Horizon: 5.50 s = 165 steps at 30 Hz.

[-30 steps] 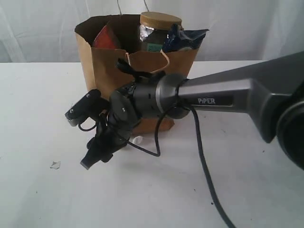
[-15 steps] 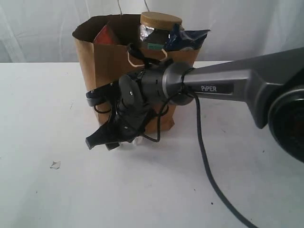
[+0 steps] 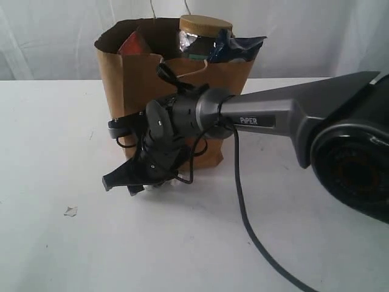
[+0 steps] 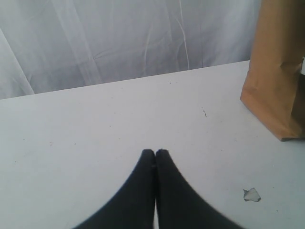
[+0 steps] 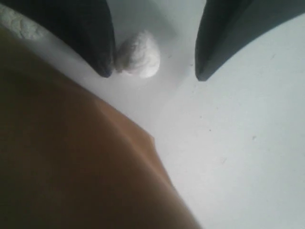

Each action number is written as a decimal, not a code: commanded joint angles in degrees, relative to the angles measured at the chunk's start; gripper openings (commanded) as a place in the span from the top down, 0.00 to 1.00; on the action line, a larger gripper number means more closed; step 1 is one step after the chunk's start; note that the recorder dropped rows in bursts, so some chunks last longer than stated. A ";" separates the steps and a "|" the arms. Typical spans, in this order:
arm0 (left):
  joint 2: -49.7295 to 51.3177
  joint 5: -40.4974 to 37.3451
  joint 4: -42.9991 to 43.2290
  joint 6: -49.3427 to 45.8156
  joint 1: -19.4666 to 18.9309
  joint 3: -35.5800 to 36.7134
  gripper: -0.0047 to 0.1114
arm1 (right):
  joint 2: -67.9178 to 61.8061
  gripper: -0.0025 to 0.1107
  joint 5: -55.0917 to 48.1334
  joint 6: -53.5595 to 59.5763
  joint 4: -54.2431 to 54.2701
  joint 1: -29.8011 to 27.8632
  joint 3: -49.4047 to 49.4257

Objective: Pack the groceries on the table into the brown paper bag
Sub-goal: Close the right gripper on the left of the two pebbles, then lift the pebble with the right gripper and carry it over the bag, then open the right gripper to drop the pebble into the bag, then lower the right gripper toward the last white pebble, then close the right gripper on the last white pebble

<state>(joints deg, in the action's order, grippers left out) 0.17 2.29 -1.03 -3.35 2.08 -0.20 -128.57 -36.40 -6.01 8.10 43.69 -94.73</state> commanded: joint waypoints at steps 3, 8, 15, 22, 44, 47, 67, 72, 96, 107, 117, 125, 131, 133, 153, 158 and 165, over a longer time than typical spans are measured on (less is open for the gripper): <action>-0.17 0.60 -0.45 0.08 -0.11 0.20 0.96 | -1.25 0.65 -1.48 -0.36 0.19 -0.37 -0.60; -0.17 0.60 -0.45 0.08 -0.11 0.20 0.96 | -1.38 0.89 -1.50 -0.36 0.19 -0.37 -0.60; -0.17 0.60 -0.45 0.08 -0.11 0.20 0.96 | 3.08 0.98 -2.35 -0.25 -0.49 1.14 4.58; -0.17 0.60 -0.45 0.08 -0.11 0.20 0.96 | 11.91 0.98 2.23 -0.25 -0.63 4.78 15.50; -0.17 0.60 -0.45 0.08 -0.11 0.20 0.96 | 32.91 0.98 28.77 10.35 -16.60 1.30 11.86; -0.17 0.60 -0.45 0.08 -0.11 0.20 0.96 | 32.91 0.98 28.54 10.94 -17.40 -1.46 9.89; -0.17 0.60 -0.45 0.08 -0.11 0.20 0.96 | 21.87 0.97 23.38 11.35 -18.27 -8.35 1.23; -0.17 0.60 -0.45 0.08 -0.11 0.20 0.96 | 21.20 0.75 22.76 11.35 -18.43 -8.35 0.57; -0.17 0.60 -0.45 0.08 -0.11 0.20 0.96 | 54.01 0.49 10.59 -4.96 -22.15 -8.35 25.82; -0.17 0.60 -0.45 0.08 -0.11 0.20 0.96 | 60.65 0.49 2.64 -8.19 -16.30 -8.25 41.52; -0.17 0.60 -0.45 0.08 -0.11 0.20 0.96 | 41.52 0.43 15.89 -8.19 -9.14 -4.83 44.00; -0.17 0.60 -0.45 0.08 -0.11 0.20 0.96 | 25.55 0.29 19.81 -8.19 -8.10 -4.75 36.47; -0.17 0.60 -0.45 0.08 -0.11 0.20 0.96 | 16.60 0.29 13.15 -8.57 -7.68 -4.75 25.07; -0.17 0.60 -0.45 0.08 -0.11 0.20 0.96 | 14.59 0.29 11.71 -9.41 -7.68 -4.75 22.58; -0.17 0.60 -0.45 0.08 -0.11 0.20 0.96 | 3.90 0.58 9.31 -10.82 -6.42 -3.10 14.01; -0.17 0.60 -0.45 0.08 -0.11 0.20 0.96 | 3.90 0.92 6.57 -10.82 -5.58 -2.84 14.14; -0.17 0.60 -0.45 0.08 -0.11 0.20 0.96 | 7.12 0.98 5.96 -12.27 -5.58 -1.71 18.28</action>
<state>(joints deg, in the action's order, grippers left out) 0.17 2.29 -1.03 -3.35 2.08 -0.20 -122.02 -26.87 -16.84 1.97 41.26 -79.87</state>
